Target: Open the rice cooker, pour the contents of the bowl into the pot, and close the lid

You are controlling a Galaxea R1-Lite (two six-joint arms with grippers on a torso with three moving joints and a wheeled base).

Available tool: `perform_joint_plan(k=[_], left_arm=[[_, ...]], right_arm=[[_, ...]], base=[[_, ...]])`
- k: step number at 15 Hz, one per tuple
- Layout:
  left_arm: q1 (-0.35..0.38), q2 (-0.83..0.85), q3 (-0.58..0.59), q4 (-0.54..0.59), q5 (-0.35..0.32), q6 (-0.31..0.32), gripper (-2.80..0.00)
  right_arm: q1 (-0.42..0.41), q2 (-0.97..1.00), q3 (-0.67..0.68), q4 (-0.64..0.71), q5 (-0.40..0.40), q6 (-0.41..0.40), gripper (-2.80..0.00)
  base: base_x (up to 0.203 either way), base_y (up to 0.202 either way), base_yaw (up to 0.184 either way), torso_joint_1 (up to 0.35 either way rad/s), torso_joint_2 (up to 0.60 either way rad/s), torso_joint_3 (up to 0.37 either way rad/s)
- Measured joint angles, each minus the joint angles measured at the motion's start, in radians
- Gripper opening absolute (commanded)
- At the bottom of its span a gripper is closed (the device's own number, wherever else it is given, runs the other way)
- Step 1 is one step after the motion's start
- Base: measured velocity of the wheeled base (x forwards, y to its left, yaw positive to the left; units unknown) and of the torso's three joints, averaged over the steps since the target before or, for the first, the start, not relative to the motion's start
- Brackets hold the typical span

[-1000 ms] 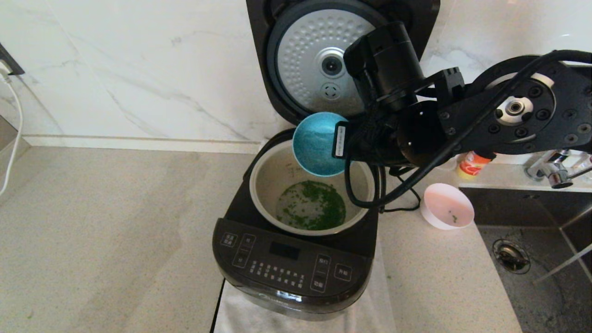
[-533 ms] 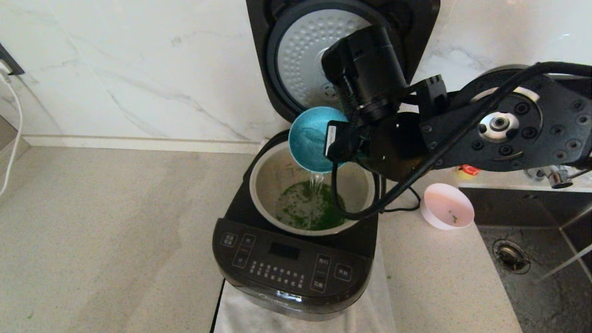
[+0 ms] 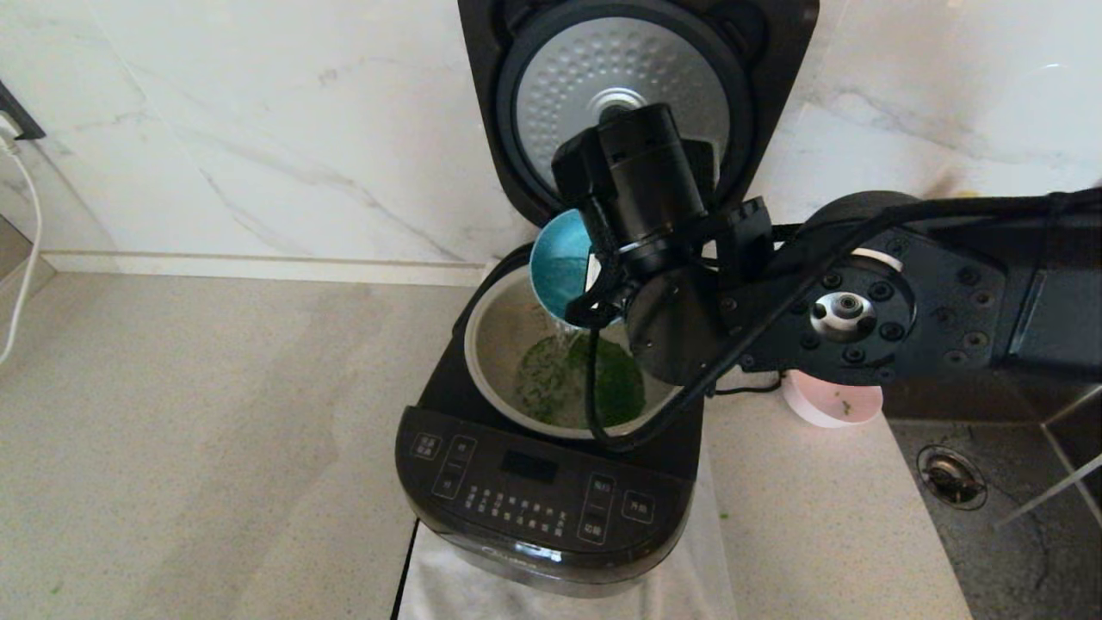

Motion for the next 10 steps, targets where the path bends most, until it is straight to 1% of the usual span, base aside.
perform_joint_plan(k=[2, 5, 8, 10], left_arm=[[0.000, 0.000, 0.000, 0.000, 0.000, 0.000, -2.80], [0.000, 0.000, 0.000, 0.000, 0.000, 0.000, -2.80], [0.000, 0.000, 0.000, 0.000, 0.000, 0.000, -2.80], [0.000, 0.000, 0.000, 0.000, 0.000, 0.000, -2.80]], right_arm=[[0.002, 0.000, 0.036, -0.079, -0.028, -0.030, -2.80], [0.003, 0.000, 0.089, -0.230, -0.057, -0.102, -2.80], [0.004, 0.000, 0.156, -0.406, -0.068, -0.205, -2.80], [0.003, -0.001, 0.215, -0.557, -0.069, -0.300, -2.80]], base=[[0.000, 0.000, 0.000, 0.000, 0.00, 0.000], [0.000, 0.000, 0.000, 0.000, 0.00, 0.000], [0.000, 0.000, 0.000, 0.000, 0.00, 0.000], [0.000, 0.000, 0.000, 0.000, 0.00, 0.000]])
